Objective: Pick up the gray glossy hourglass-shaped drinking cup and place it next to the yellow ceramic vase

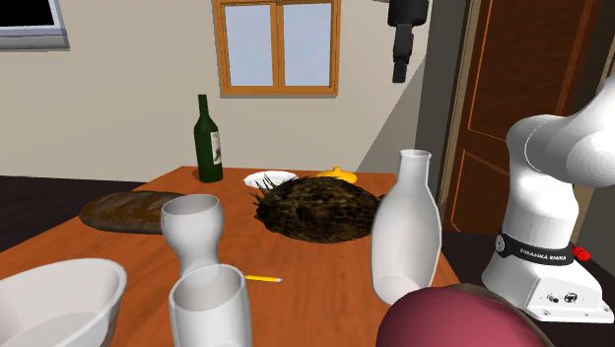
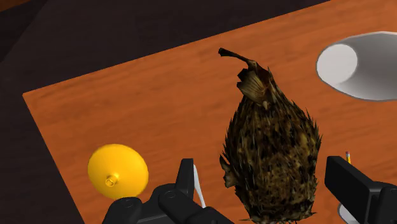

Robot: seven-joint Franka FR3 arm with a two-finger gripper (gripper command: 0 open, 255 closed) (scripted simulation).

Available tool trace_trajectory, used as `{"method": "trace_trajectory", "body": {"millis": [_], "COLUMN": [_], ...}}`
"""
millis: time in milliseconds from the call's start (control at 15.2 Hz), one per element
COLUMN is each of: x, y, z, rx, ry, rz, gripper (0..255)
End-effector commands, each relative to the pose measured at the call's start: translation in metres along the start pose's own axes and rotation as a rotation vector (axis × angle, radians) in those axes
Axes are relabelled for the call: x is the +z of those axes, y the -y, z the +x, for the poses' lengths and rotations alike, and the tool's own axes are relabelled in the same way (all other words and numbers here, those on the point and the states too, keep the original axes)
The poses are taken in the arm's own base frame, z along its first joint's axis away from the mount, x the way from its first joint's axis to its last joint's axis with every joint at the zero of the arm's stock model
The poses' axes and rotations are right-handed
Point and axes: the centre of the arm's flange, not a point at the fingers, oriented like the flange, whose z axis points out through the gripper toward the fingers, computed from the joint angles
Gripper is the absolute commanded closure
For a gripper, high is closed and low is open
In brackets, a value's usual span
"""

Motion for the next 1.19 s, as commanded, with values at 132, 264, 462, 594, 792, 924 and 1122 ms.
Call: {"method": "trace_trajectory", "body": {"millis": [132, 264, 462, 594, 792, 924, 1122], "x": [0.012, 0.023, 0.040, 0.052, 0.069, 0.080, 0.098], "y": [0.018, 0.035, 0.061, 0.079, 0.104, 0.121, 0.146], "z": [0.016, 0.032, 0.056, 0.072, 0.096, 0.113, 0.138], "rx": [0.005, 0.011, 0.019, 0.025, 0.033, 0.038, 0.046], "ry": [-0.006, -0.012, -0.020, -0.026, -0.035, -0.041, -0.049], "rz": [-0.004, -0.009, -0.015, -0.020, -0.026, -0.031, -0.037], "gripper": [0, 0, 0, 0, 0, 0, 0]}}
